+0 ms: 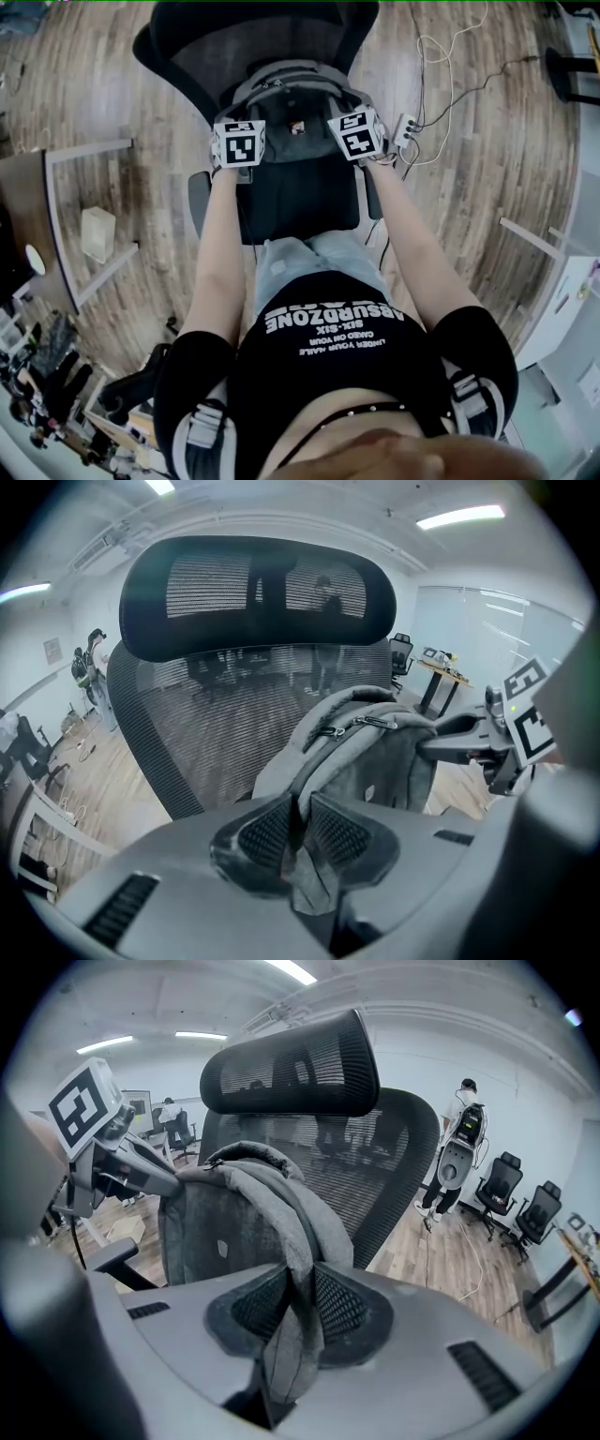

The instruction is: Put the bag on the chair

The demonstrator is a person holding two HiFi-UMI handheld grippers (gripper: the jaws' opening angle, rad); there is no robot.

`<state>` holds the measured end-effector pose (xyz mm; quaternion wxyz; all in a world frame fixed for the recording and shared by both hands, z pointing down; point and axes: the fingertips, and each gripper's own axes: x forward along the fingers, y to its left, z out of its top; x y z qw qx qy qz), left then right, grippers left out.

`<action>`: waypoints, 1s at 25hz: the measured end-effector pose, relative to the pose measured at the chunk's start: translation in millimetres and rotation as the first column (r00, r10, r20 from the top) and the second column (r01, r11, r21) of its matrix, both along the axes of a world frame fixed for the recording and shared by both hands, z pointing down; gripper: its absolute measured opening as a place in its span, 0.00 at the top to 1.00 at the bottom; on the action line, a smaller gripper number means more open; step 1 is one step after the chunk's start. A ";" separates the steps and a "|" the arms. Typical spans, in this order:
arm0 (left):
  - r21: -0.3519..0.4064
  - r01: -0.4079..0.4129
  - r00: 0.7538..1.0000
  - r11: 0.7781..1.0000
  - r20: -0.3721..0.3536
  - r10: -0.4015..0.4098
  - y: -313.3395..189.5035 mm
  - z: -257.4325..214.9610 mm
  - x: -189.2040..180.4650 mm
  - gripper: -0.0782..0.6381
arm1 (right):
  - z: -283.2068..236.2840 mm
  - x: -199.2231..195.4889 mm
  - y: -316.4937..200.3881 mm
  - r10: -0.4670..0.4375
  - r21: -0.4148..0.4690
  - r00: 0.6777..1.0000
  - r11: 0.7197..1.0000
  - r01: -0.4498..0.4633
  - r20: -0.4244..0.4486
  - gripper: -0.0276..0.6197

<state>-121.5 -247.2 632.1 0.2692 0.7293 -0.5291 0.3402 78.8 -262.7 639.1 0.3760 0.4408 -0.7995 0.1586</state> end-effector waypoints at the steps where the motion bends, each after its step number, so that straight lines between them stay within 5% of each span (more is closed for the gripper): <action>1: 0.001 0.000 1.000 1.000 0.004 -0.001 -1.1 -0.1 0.4 0.78 | 0.6 0.4 -0.8 -0.002 0.000 1.000 1.000 0.002 -0.002 0.83; 25: -0.043 -0.031 0.998 0.999 0.062 0.033 -32.0 17.4 -7.3 0.79 | 11.9 -5.7 -21.7 0.008 -0.033 1.000 0.999 -0.009 -0.022 0.83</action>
